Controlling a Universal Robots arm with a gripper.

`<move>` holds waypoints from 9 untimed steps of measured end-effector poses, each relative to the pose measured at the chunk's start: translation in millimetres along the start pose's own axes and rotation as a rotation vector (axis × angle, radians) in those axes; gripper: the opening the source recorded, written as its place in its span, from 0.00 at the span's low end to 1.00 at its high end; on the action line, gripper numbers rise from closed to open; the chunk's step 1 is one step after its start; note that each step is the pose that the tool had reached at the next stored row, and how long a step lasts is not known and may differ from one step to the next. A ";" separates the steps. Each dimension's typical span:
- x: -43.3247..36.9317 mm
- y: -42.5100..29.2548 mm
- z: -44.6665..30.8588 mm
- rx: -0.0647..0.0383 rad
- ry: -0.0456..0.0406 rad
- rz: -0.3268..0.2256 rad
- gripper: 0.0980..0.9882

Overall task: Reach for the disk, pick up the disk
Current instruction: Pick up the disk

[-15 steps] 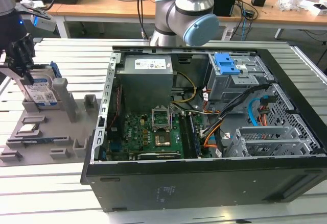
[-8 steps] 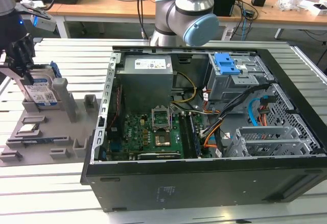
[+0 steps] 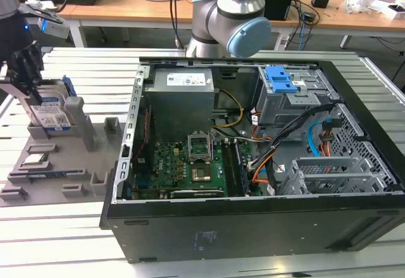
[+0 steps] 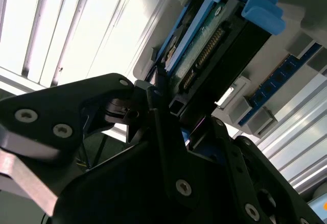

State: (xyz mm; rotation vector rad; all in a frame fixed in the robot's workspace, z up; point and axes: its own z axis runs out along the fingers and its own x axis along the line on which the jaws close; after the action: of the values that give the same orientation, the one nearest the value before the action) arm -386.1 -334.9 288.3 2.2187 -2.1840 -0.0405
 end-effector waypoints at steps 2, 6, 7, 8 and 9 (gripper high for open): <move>0.0 0.0 -2.2 0.000 0.0000 0.000 0.30; -0.2 0.3 -9.2 0.000 0.0001 0.000 0.30; -0.2 0.4 -11.9 0.000 0.0001 0.000 0.30; -0.2 0.4 -13.2 0.000 0.0001 0.000 0.30; -0.2 0.5 -14.4 0.000 0.0001 0.000 0.30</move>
State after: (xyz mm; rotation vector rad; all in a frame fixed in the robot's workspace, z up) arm -386.1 -334.6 302.7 2.2186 -2.1840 -0.0405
